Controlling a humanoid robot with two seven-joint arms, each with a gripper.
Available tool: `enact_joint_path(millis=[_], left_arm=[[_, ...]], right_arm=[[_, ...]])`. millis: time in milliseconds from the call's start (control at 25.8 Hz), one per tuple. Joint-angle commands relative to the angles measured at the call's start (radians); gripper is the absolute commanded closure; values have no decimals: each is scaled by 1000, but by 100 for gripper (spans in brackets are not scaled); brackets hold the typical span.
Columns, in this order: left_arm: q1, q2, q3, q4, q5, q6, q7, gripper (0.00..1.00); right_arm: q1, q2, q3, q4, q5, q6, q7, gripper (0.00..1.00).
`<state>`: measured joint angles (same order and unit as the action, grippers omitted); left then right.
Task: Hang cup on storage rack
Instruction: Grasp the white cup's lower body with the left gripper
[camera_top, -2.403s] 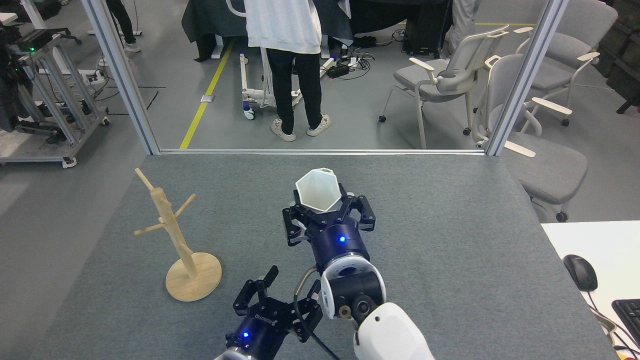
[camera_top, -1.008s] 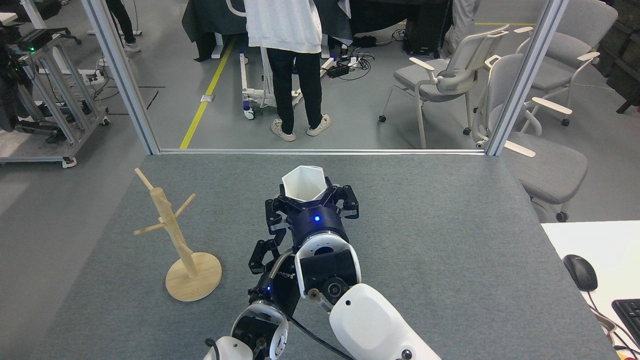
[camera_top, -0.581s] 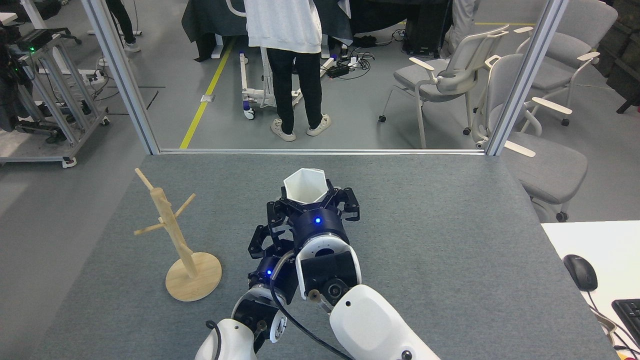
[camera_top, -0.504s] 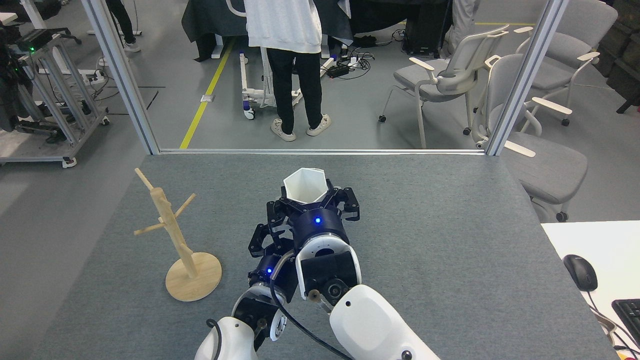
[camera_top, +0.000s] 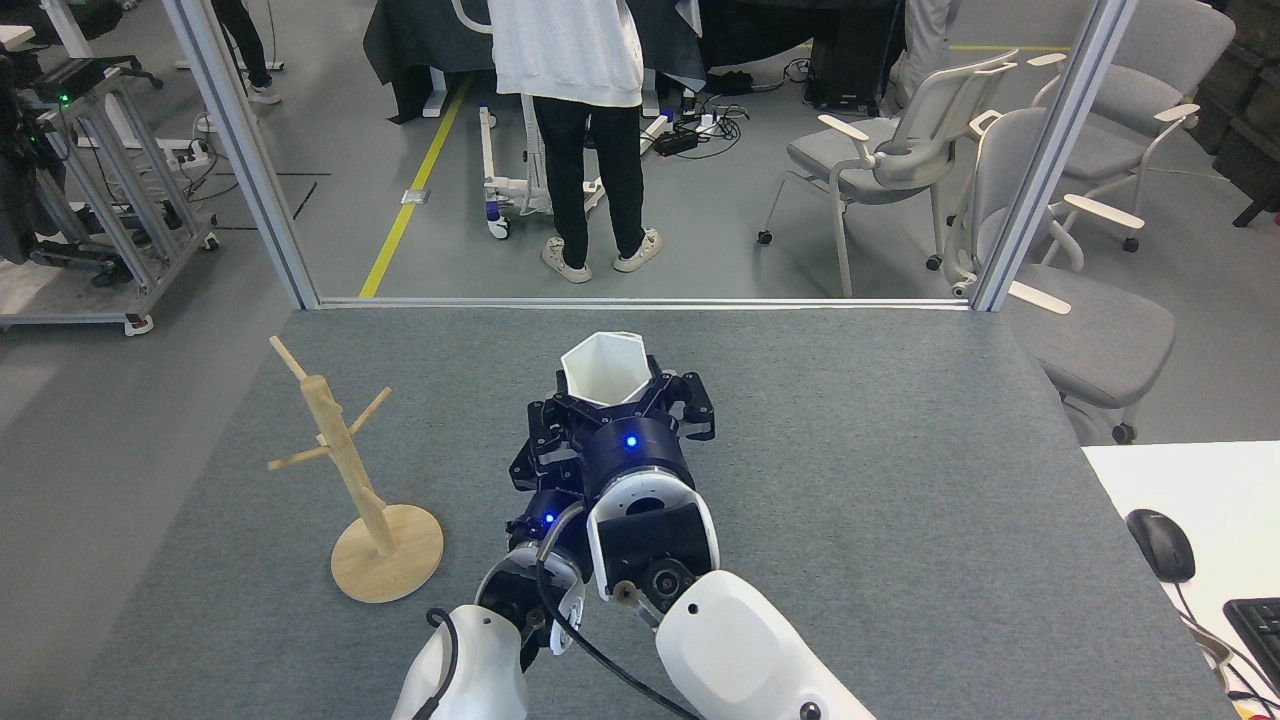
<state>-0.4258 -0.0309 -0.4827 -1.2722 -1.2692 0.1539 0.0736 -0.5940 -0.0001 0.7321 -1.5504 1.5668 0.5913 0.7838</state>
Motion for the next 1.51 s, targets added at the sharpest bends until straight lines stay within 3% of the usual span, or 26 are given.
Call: enact_joint_path(millis=[0, 194, 271, 349, 388, 465, 504, 543, 620, 1085, 1473], left_arm=[[-8, 0, -2, 4, 4, 4, 0, 59], [-8, 5, -2, -2, 2, -13, -1, 83], [-7, 11, -2, -2, 2, -53, -1, 97], [-7, 12, 0, 2, 4, -106, -1, 100], [-7, 11, 1, 1, 4, -117, -1, 100], [-7, 11, 1, -1, 5, -126, -1, 100], [-7, 11, 3, -1, 5, -126, -1, 100], [-8, 12, 3, -4, 5, -126, 0, 100], [-8, 16, 3, -15, 4, -126, 2, 100], [-2, 20, 3, -33, 5, -126, 63, 100], [76, 20, 0, -6, 5, -129, 69, 100]], right_arm=[[-1, 0, 0, 1, 1, 4, 6, 78], [2, -1, 0, 16, 1, 4, 5, 76], [2, -3, 0, 18, 1, 4, 5, 75], [2, -3, 0, 18, 1, 4, 0, 70], [2, -3, 0, 18, 1, 4, -3, 62], [0, -1, 0, 18, 1, 4, -3, 30], [0, -1, 0, 16, 2, 4, -3, 19], [0, -1, 1, 16, 10, 4, -3, 10], [2, 0, 0, 16, 33, 4, -3, 3], [3, 0, 4, 0, 38, 4, -3, 2], [36, 9, 46, -155, 38, -15, -38, 1]])
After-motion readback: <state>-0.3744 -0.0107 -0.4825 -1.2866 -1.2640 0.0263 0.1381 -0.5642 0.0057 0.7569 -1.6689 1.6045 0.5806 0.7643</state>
